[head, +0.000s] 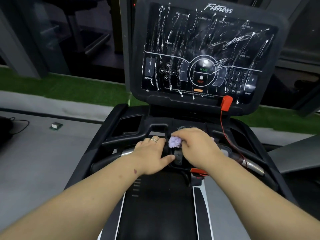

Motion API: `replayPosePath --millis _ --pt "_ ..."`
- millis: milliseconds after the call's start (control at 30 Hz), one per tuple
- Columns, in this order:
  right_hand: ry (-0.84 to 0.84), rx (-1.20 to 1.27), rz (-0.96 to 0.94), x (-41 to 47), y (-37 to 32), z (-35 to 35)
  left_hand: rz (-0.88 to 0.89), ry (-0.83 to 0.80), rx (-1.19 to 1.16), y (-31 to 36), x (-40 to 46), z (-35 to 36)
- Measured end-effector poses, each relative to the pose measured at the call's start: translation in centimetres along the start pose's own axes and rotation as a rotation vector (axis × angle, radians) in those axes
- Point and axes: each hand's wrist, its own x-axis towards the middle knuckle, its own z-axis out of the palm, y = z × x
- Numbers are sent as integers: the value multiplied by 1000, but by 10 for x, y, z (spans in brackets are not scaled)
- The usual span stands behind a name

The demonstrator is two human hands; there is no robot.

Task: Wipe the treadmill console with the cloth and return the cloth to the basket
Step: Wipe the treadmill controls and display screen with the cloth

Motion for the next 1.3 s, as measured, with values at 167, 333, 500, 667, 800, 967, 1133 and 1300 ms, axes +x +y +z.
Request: replayPosePath --millis 167,333,500,667,800,967,1133,1300 --pt "-74 163 255 -7 39 -24 19 -13 -18 -3 2 -2" --pt "-44 92 103 5 9 -7 17 -19 -20 -3 3 -2" --pt "-89 155 125 1 28 -13 18 -21 -24 -4 2 -3" --pt "-48 121 210 2 28 -17 20 -18 -15 -3 2 -2" --pt "-71 34 12 6 6 -1 13 -13 -18 -2 1 -3" --pt "-42 115 248 -7 36 -24 18 -9 -16 -2 2 -1" --pt "-139 19 81 15 -5 -7 4 -7 -13 0 0 -2" --pt "-115 170 255 1 29 -29 -4 -4 -28 0 -1 -2"
